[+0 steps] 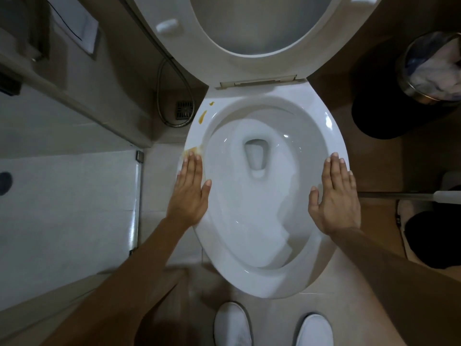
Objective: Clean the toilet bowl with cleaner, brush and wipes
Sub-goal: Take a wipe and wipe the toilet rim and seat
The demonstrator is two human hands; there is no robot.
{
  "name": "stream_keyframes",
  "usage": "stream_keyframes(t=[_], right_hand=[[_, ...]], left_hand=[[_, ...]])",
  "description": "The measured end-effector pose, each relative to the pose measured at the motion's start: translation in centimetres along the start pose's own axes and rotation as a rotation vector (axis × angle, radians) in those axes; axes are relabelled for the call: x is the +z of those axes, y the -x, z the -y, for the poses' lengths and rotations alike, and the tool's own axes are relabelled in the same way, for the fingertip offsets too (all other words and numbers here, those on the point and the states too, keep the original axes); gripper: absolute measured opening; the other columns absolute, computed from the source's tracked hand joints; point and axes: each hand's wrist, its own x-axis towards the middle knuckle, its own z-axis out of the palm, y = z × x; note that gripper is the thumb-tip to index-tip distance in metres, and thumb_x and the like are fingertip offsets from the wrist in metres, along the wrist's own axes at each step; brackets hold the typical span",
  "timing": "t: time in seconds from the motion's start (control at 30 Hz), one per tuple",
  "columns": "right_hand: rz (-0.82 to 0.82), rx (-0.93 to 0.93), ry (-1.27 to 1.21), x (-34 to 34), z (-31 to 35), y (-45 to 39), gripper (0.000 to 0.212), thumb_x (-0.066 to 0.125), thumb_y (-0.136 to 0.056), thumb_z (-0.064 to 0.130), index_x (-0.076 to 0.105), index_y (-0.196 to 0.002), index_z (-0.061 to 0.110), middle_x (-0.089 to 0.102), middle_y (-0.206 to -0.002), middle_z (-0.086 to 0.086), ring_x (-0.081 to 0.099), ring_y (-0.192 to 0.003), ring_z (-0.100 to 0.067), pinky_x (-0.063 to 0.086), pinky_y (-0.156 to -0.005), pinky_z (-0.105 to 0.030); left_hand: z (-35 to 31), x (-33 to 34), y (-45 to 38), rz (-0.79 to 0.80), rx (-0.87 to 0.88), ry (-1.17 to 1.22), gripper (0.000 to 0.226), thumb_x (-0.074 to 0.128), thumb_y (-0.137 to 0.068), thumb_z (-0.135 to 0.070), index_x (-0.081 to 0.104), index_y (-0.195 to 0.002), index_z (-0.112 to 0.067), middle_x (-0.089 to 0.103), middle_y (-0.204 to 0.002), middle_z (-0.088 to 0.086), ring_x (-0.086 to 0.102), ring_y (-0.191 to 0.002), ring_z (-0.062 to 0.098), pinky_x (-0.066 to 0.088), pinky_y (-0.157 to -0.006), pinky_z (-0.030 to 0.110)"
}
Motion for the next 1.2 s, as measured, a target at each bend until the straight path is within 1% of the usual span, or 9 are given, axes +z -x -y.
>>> stream_keyframes(t=[0.13,0.33,0.47,0.57,0.67,0.77,0.93,1.07,1.2], right_hand=[[-0.001,0.009,0.017,-0.1,0.2,0.0,0.073,0.024,-0.088,0.037,0.016,-0.152,0.003,0.010,-0.160,-0.011,0.009,-0.148,-0.023,0.013,-0.120,-0.041],[0.004,0.004,-0.009,-0.2,0.1,0.0,0.073,0.027,-0.087,0.035,0.015,-0.152,0.004,0.009,-0.161,-0.010,0.007,-0.149,-0.021,0.012,-0.121,-0.041],[-0.009,0.005,-0.035,-0.1,0.2,-0.1,0.073,0.028,-0.086,0.034,0.015,-0.152,0.004,0.009,-0.161,-0.010,0.008,-0.149,-0.021,0.011,-0.121,-0.041],[-0.015,-0.001,-0.032,-0.2,0.3,-0.1,0.073,0.028,-0.086,0.033,0.017,-0.152,0.004,0.011,-0.161,-0.011,0.010,-0.148,-0.022,0.011,-0.120,-0.040],[-0.013,0.003,-0.032,-0.3,0.2,-0.1,0.073,0.029,-0.086,0.033,0.016,-0.152,0.004,0.010,-0.161,-0.010,0.009,-0.148,-0.021,0.009,-0.120,-0.038],[-0.015,0.004,-0.033,-0.2,0.2,-0.1,0.073,0.030,-0.087,0.032,0.017,-0.152,0.004,0.011,-0.161,-0.010,0.009,-0.148,-0.021,0.011,-0.120,-0.039],[-0.014,0.003,-0.033,-0.2,0.2,-0.1,0.072,0.029,-0.086,0.032,0.018,-0.152,0.003,0.012,-0.160,-0.011,0.011,-0.148,-0.022,0.011,-0.120,-0.039],[-0.018,0.012,-0.040,-0.3,0.3,-0.2,0.072,0.030,-0.086,0.032,0.019,-0.151,0.003,0.013,-0.160,-0.011,0.013,-0.148,-0.022,0.011,-0.120,-0.039],[-0.014,0.010,-0.039,-0.3,0.3,-0.2,0.072,0.030,-0.086,0.031,0.020,-0.151,0.003,0.014,-0.160,-0.011,0.014,-0.148,-0.022,0.012,-0.120,-0.039]], left_hand=[[0.4,-0.3,-0.6,0.015,0.019,-0.013,0.068,0.015,-0.096,-0.046,-0.004,-0.150,-0.010,-0.008,-0.159,0.004,-0.011,-0.146,0.015,0.001,-0.120,0.039],[0.6,-1.8,-5.1,0.032,0.076,-0.041,0.065,0.008,-0.094,-0.050,-0.014,-0.147,-0.018,-0.019,-0.156,-0.002,-0.019,-0.143,0.010,-0.007,-0.118,0.032],[1.1,-2.6,-7.9,0.049,0.143,-0.075,0.067,0.009,-0.097,-0.049,-0.010,-0.150,-0.014,-0.015,-0.159,0.003,-0.015,-0.145,0.014,0.000,-0.120,0.038],[1.2,-3.0,-9.5,0.056,0.191,-0.101,0.068,0.012,-0.097,-0.051,-0.009,-0.151,-0.014,-0.015,-0.159,0.003,-0.014,-0.146,0.015,0.004,-0.120,0.041],[0.9,-3.2,-10.9,0.066,0.225,-0.133,0.070,0.012,-0.096,-0.056,-0.007,-0.152,-0.017,-0.015,-0.159,0.002,-0.014,-0.146,0.016,0.003,-0.120,0.041],[0.6,-3.6,-12.0,0.070,0.234,-0.149,0.073,0.012,-0.094,-0.059,-0.004,-0.152,-0.018,-0.013,-0.158,0.000,-0.015,-0.146,0.015,0.002,-0.120,0.039],[0.5,-3.6,-10.8,0.074,0.236,-0.130,0.073,0.014,-0.095,-0.058,-0.006,-0.152,-0.018,-0.012,-0.159,-0.002,-0.013,-0.146,0.013,0.001,-0.119,0.039],[1.1,-3.3,-8.9,0.108,0.230,-0.138,0.074,0.010,-0.093,-0.061,-0.009,-0.152,-0.019,-0.015,-0.159,-0.004,-0.015,-0.145,0.010,-0.005,-0.116,0.034],[1.0,-3.4,-10.2,0.105,0.222,-0.135,0.074,0.006,-0.093,-0.063,-0.010,-0.151,-0.020,-0.016,-0.158,-0.005,-0.016,-0.145,0.009,-0.003,-0.118,0.037]])
